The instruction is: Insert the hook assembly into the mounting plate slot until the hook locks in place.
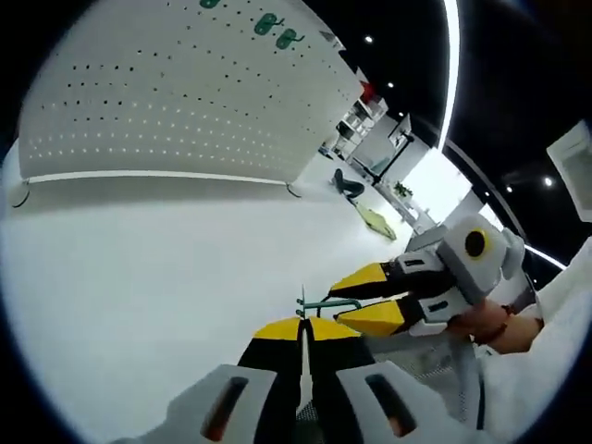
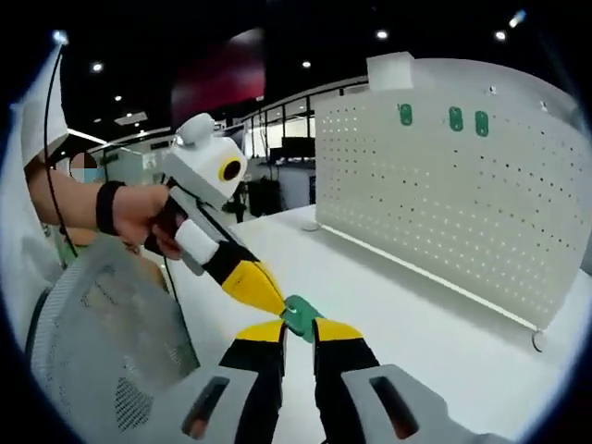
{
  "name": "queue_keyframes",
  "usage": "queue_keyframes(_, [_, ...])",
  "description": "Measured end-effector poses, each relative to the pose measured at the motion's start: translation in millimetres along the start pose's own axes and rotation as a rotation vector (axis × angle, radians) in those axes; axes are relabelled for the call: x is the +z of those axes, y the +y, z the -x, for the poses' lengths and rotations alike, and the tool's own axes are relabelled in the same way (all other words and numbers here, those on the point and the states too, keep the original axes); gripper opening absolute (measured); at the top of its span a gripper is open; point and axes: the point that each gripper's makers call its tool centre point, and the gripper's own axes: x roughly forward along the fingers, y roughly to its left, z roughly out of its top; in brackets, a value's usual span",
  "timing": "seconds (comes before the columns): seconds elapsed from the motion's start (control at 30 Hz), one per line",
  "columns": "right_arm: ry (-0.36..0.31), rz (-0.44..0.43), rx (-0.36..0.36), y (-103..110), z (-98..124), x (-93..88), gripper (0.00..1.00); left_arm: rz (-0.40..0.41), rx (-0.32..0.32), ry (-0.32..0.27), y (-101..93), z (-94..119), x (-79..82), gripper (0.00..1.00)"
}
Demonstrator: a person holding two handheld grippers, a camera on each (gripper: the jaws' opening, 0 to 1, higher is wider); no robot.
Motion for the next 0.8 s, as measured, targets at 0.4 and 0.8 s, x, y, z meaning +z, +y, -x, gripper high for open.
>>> queue_keyframes(0.4, [0.031,0.059,-0.016,0.0,-0.3,-5.9,0.06,0.0,0.007,0.053,-5.4,-1.8,-3.4,0.01])
queue_keyframes(0.8, [0.105,0.231,-0.026,2.5,-4.3,-11.5,0.03,0.001,0.011,0.112,-8.1,-3.9,-6.6,0.01])
